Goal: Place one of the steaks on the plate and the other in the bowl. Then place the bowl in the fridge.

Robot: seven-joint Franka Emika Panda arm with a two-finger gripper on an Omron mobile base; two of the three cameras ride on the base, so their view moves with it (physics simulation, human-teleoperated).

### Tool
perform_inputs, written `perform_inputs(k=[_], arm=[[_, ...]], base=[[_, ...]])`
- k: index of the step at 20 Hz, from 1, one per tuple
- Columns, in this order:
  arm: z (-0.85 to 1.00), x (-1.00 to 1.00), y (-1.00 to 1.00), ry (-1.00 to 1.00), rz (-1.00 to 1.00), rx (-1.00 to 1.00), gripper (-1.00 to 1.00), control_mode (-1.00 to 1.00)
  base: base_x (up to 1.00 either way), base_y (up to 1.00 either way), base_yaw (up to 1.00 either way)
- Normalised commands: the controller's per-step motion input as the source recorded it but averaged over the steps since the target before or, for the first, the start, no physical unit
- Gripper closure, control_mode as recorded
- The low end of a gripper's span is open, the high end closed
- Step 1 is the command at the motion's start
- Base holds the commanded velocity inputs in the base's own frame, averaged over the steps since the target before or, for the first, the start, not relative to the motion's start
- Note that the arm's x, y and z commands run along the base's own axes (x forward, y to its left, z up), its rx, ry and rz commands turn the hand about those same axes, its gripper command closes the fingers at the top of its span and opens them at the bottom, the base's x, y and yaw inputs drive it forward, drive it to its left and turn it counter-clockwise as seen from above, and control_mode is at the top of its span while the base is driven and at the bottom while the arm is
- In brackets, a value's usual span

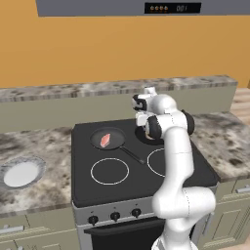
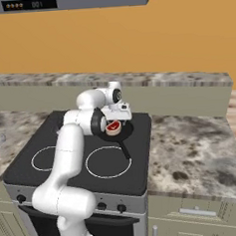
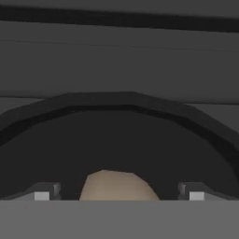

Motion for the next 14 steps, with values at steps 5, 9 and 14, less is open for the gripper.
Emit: perform_inputs(k=[5,9,14], arm=[[-0.06,-0.30,0.00,-0.01,0.00,0.00,1.00,-1.00],[0.00,-0.12,0.01,-0.07,0.00,0.00,1.00,-1.00],[0.01,-0.03,0.00,-0.06,-0.01,0.00,1.00,-1.00]], base=[[0.00,0.00,0.00],[0.00,0.00,0.00],[0.00,0.00,0.00]])
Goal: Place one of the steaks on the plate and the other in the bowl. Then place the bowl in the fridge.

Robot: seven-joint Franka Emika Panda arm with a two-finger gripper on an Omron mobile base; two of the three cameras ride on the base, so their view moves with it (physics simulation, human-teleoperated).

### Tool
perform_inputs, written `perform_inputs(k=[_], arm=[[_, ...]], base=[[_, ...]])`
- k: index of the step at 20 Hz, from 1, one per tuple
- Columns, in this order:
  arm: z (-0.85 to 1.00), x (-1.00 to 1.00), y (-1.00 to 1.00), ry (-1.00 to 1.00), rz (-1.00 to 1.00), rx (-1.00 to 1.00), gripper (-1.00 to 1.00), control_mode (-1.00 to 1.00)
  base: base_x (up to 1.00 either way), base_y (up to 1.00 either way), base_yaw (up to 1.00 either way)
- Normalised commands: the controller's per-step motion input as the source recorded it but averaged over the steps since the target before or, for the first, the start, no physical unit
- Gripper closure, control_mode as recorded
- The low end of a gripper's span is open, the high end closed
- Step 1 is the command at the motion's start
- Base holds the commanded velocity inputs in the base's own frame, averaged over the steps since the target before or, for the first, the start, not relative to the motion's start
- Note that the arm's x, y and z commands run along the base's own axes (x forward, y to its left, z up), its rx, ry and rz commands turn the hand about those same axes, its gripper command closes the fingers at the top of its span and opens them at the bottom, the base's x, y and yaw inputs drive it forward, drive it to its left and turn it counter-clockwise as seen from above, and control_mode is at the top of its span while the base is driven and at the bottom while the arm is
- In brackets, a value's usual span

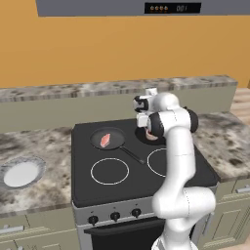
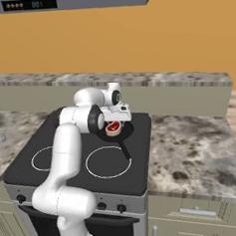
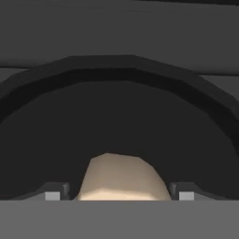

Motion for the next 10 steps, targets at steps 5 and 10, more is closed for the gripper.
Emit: perform_inputs(k=[5,10], arm=[[0.66,-0.41,0.02,0.02,-0.02,0.00,1.00,-1.00],[0.49,-0.96,0.22,0.04,0.00,0.01,1.00,-1.00]], base=[[0.00,0.00,0.00],[0.00,0.00,0.00]])
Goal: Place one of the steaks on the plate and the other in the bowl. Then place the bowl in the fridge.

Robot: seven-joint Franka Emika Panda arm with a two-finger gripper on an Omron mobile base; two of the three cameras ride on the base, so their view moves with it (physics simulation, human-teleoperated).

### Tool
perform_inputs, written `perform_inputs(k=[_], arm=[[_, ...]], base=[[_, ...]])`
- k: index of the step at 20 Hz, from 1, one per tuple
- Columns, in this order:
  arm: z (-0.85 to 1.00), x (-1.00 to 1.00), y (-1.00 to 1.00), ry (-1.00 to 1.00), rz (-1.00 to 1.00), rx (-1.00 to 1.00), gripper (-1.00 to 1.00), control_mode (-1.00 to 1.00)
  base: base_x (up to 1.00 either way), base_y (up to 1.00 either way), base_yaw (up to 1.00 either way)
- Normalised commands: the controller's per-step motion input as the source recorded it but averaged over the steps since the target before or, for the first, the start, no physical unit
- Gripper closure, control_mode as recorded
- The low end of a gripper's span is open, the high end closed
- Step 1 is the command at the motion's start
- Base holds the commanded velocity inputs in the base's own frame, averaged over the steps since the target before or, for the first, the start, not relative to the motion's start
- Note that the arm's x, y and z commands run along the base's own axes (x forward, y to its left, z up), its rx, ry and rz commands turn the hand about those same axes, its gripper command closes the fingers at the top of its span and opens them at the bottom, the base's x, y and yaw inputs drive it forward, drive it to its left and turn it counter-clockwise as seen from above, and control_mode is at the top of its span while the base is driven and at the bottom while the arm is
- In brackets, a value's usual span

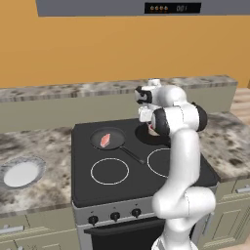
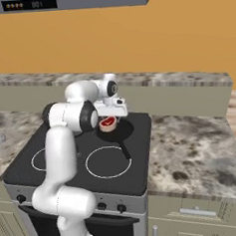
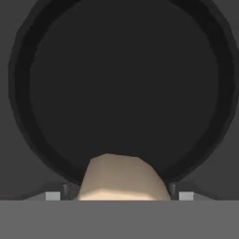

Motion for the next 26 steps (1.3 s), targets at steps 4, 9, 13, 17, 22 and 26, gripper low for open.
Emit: perform_inputs(k=[4,9,13,17,22,26], arm=[[0.12,-1.00,0.50,-0.02,0.00,0.00,1.00,-1.00],[0.55,-1.00,0.43,-0.01,0.00,0.00,1.00,-1.00],[0.17,-1.00,0.32,-0.10,0.00,0.00,1.00,-1.00],[0.03,-0.73,0.01,-0.04,0.00,0.00,1.00,-1.00],[0.00,-0.70,0.00,-0.03,-0.06,0.00,1.00,-1.00],[0.00,-0.47,0.00,0.00,-0.02,0.00,1.00,1.00]], base=[[0.00,0.00,0.00],[0.00,0.00,0.00],[0.00,0.00,0.00],[0.00,0.00,0.00],[0.00,0.00,0.00],[-0.11,0.01,0.00]])
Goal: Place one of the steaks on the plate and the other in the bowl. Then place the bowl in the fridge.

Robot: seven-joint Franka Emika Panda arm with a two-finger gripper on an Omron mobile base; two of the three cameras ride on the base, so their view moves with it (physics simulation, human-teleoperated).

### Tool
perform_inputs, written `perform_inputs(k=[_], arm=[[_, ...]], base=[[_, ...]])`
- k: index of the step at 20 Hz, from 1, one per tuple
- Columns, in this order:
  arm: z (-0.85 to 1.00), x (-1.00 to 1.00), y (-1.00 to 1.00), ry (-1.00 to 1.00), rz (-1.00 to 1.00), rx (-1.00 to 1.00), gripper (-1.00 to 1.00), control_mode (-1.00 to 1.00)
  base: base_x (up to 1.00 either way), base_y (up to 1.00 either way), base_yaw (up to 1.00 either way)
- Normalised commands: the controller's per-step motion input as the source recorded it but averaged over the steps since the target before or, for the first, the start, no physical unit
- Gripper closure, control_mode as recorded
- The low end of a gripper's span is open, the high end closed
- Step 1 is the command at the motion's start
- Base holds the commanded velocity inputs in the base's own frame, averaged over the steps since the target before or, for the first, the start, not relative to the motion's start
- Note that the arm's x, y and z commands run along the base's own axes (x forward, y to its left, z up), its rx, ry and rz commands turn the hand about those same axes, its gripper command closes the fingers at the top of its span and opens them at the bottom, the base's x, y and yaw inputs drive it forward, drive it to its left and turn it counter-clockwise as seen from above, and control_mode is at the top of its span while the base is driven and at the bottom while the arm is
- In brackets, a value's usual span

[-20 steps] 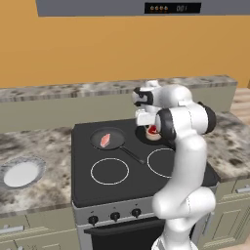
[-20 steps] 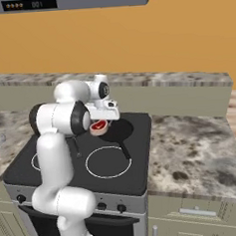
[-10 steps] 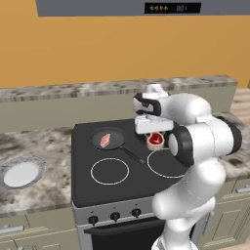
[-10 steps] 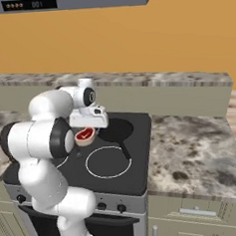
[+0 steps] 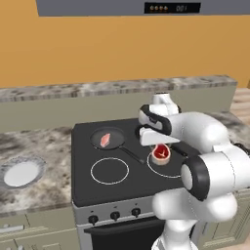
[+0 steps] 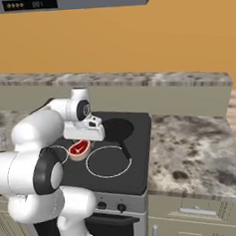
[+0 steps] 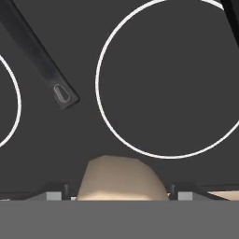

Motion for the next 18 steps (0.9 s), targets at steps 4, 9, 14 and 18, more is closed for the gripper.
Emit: perform_inputs(k=[4,9,14,18], arm=[[0.00,0.00,0.00,0.00,0.00,0.00,1.00,1.00],[0.00,0.00,0.00,0.00,0.00,0.00,1.00,1.00],[0.00,0.00,0.00,0.00,0.00,0.00,1.00,1.00],[0.00,0.00,0.00,0.00,0.00,0.00,1.00,1.00]], base=[[-0.14,0.66,0.00],[0.00,1.00,-0.03],[0.00,1.00,-0.05],[0.06,0.87,-0.05]])
